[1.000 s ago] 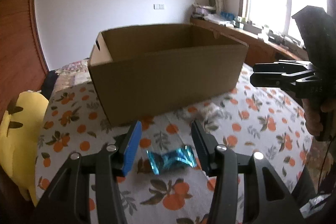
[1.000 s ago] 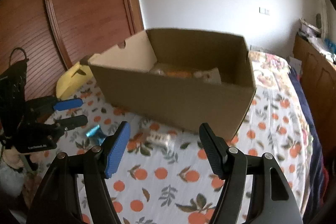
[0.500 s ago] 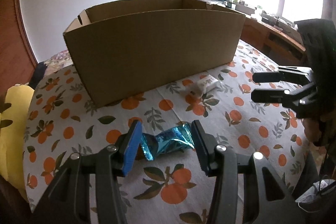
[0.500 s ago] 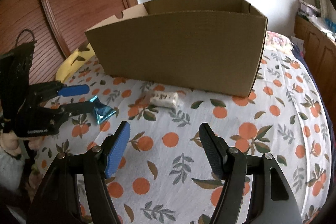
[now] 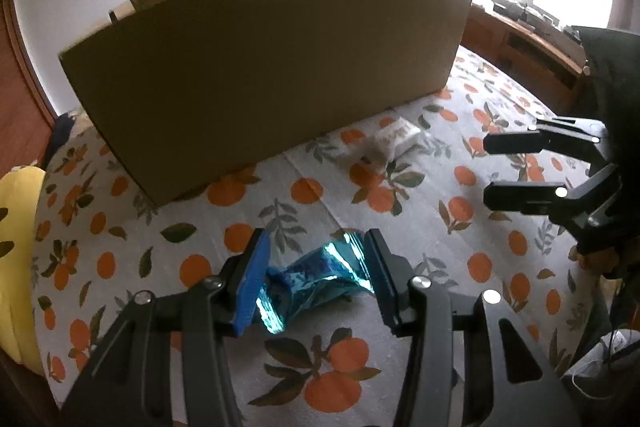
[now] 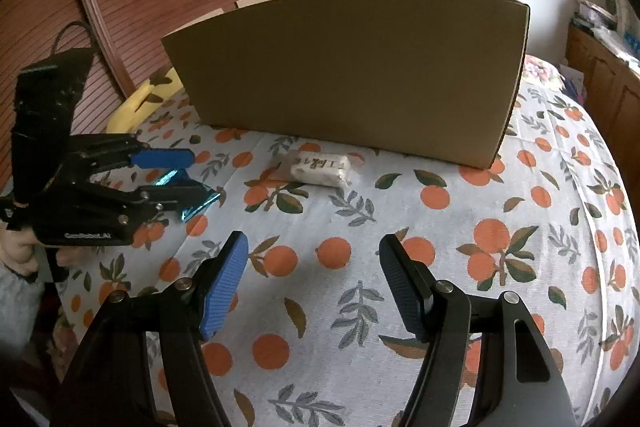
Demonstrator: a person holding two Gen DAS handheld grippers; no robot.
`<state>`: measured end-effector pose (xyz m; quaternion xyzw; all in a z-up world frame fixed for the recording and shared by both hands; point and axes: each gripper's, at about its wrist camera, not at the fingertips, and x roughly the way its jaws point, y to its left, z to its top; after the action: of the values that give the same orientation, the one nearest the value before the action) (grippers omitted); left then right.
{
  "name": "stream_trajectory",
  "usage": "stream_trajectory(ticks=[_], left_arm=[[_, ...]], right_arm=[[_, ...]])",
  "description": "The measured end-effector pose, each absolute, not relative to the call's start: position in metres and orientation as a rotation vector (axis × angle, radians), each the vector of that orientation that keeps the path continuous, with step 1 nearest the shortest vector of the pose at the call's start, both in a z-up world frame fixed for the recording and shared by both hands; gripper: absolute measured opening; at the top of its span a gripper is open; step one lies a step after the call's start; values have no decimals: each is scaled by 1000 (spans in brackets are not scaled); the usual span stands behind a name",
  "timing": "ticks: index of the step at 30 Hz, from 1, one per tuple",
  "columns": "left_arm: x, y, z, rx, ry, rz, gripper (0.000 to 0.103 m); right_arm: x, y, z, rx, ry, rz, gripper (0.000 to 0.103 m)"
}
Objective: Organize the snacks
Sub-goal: 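Return the right tool toward the white bar while the left tool grasps the teal candy, then lower the right tool onto the white bar and close it while the left tool lifts the teal candy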
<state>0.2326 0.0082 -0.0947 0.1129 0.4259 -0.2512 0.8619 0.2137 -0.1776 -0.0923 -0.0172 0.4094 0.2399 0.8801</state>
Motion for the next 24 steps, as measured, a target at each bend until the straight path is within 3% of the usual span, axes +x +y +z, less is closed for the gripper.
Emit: stream_trajectory(ticks=[22,24], left_arm=[[207,24,-96,225,949,-571,48],[206,22,-96,249,935,-546,29]], right_arm=[[223,-176,-89,-37,867,501,70],[233,-172,-84,-61,860,511,70]])
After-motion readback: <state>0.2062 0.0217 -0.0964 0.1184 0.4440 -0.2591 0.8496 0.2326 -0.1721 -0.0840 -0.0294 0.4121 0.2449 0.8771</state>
